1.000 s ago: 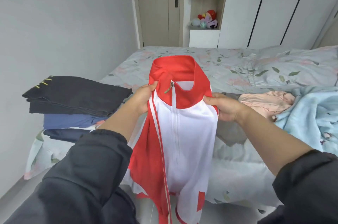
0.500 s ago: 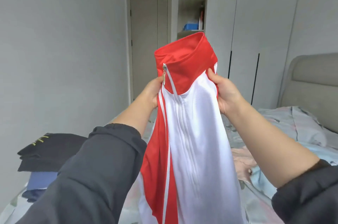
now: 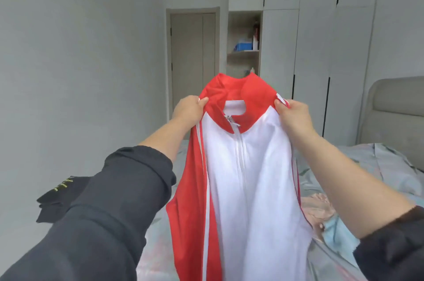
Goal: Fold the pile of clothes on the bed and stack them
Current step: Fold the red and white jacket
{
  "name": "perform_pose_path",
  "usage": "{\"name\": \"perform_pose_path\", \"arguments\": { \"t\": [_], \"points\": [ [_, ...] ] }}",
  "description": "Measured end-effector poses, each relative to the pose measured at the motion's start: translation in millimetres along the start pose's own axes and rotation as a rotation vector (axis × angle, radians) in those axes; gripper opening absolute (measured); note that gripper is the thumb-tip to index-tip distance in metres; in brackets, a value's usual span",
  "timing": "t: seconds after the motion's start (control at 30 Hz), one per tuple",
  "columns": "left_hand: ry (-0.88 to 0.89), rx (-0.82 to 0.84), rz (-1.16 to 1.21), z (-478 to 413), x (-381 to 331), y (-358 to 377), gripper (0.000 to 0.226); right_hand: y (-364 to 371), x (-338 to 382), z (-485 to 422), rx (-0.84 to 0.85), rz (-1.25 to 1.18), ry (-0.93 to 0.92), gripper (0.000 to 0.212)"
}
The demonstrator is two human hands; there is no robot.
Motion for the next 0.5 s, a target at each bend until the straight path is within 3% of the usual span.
{"name": "perform_pose_path", "arguments": {
  "t": [0.07,0.1,0.13,0.2,0.27,0.3,0.37,0.43,0.5],
  "points": [
    [-0.067,0.168,0.192,5.7,27.0,25.9,0.045,20.5,-29.8,7.9,0.368,0.140,0.131,0.032],
    [-0.129,0.333,0.353,13.3,41.3,44.2,0.041,30.3,-45.5,20.7,0.592,0.123,0.260,0.028],
    [-0.188,0.499,0.477,25.2,52.9,60.2,0.038,34.1,-57.8,28.4,0.701,0.054,0.350,0.028],
    [-0.245,0.708,0.595,42.4,73.5,81.1,0.042,31.1,-81.1,18.4,0.565,-0.101,0.402,0.031],
    [-0.250,0.810,0.635,48.5,88.2,98.4,0.046,18.8,-105.1,1.9,0.299,0.082,0.275,0.028],
    [-0.246,0.867,0.603,51.6,94.8,107.7,0.042,21.1,-117.3,2.4,0.314,0.252,0.229,0.028],
    [-0.239,1.009,0.361,61.4,114.3,127.3,0.028,40.4,-151.9,18.8,0.613,0.453,0.286,0.031],
    [-0.235,1.088,0.069,69.0,140.1,143.5,0.014,46.5,-186.7,35.4,0.781,0.355,0.486,0.023],
    [-0.265,1.123,0.009,74.2,159.3,159.0,0.013,48.9,-212.2,39.4,0.768,0.143,0.604,0.023]
  ]
}}
Point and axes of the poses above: each hand's wrist, its own z-axis away from the middle knuckle, its own y-axis out of the palm, x = y × z, the point moved 8 cm from there along -z, towards the middle knuckle, and after that the axes turned 2 degrees about -x, right-handed, at the moved point
